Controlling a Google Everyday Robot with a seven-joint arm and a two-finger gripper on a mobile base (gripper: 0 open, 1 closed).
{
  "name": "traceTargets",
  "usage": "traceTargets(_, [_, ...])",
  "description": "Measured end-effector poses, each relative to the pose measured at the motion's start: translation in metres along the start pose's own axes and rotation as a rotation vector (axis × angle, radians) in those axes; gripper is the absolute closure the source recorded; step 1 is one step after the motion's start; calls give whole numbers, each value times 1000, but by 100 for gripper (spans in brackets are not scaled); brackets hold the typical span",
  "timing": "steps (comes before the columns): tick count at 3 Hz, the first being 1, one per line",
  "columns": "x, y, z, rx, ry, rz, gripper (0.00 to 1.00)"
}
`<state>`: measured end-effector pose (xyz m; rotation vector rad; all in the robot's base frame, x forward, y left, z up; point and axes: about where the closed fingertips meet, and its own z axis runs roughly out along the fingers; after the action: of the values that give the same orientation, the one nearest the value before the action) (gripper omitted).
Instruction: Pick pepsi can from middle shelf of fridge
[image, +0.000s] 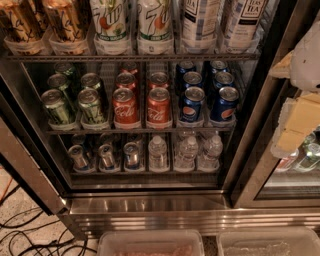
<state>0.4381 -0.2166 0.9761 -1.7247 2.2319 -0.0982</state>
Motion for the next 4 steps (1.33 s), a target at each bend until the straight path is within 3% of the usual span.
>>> traceTargets(1, [0, 0, 0, 1, -1, 0, 0])
traceTargets(2, [-16, 6, 1, 8, -66, 13, 0])
traceTargets(4, [-77, 35, 14, -26, -326, 104, 0])
